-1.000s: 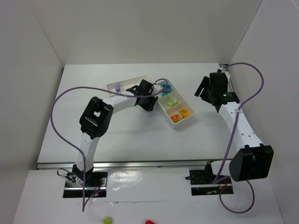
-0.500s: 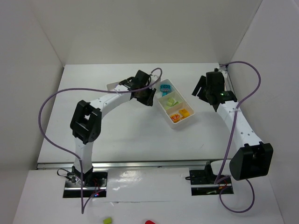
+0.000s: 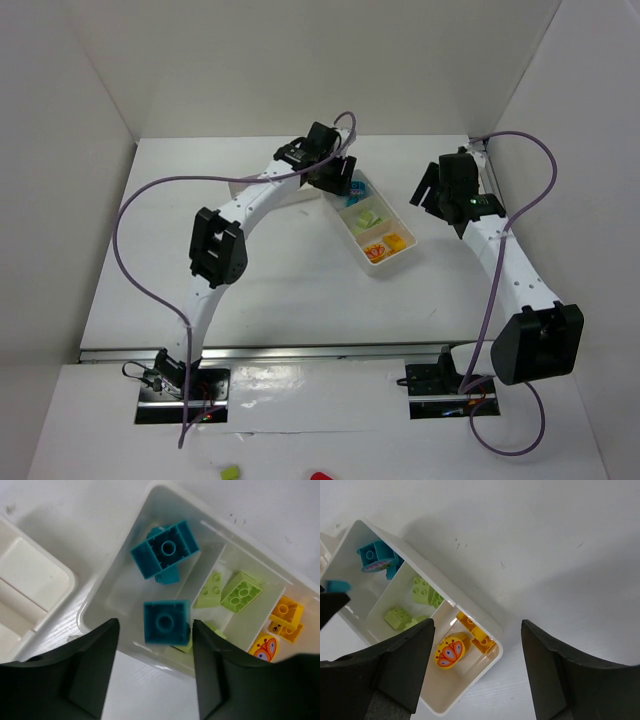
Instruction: Sort the legos into containers by color
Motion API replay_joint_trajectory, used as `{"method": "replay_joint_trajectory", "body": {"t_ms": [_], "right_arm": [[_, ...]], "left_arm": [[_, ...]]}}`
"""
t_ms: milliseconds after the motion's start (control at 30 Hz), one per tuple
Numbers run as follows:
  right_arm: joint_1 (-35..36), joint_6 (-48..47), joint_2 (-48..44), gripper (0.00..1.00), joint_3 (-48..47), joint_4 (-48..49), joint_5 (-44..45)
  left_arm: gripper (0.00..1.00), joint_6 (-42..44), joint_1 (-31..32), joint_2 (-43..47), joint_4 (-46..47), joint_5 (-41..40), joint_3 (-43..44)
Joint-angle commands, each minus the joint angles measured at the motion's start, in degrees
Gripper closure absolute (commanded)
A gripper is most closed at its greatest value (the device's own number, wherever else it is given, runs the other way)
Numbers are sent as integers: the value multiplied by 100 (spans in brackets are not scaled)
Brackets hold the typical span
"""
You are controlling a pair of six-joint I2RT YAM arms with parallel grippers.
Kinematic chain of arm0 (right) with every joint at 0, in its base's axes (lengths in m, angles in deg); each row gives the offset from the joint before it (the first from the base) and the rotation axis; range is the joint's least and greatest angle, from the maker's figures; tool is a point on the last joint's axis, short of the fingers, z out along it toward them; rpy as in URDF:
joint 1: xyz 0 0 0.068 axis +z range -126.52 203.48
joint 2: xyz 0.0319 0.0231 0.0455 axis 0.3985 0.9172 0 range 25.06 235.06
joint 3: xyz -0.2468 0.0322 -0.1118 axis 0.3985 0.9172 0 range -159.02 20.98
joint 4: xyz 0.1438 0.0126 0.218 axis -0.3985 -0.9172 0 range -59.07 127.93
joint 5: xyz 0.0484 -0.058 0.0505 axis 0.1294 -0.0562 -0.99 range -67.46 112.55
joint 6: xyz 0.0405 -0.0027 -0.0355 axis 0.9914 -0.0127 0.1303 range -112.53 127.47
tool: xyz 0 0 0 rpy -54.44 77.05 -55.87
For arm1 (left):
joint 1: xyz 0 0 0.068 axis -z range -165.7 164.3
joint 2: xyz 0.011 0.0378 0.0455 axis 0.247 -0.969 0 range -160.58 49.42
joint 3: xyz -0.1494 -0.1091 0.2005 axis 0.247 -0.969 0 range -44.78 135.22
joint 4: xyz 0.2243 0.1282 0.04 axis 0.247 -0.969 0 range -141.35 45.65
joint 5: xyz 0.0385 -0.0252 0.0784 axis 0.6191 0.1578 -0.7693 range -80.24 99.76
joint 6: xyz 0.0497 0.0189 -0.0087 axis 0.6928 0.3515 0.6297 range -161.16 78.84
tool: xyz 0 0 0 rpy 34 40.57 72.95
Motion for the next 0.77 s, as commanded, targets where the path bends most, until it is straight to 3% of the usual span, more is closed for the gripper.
{"method": "replay_joint_trajectory", "body": {"t_ms": [0, 100, 267, 400, 533, 733], "right_arm": [[54, 38, -183, 23, -190, -84, 188], [54, 38, -183, 20, -190, -84, 188], [54, 239, -8, 0, -445, -426, 714], [54, 539, 177, 0, -639, -814, 1374], [1, 539, 116, 0, -639, -814, 1296], [1, 600, -183, 0, -252, -532, 1120]], "left_arm": [[28, -162, -37, -45, -138, -65, 200], [23, -162, -37, 225, -137, -65, 200], [23, -223, -37, 1025, -207, -187, -10], [23, -398, -150, 2176, -260, -390, -817], [23, -469, -379, 3354, -182, -443, -2195], [23, -653, -441, 4383, -120, -627, -3183]]}}
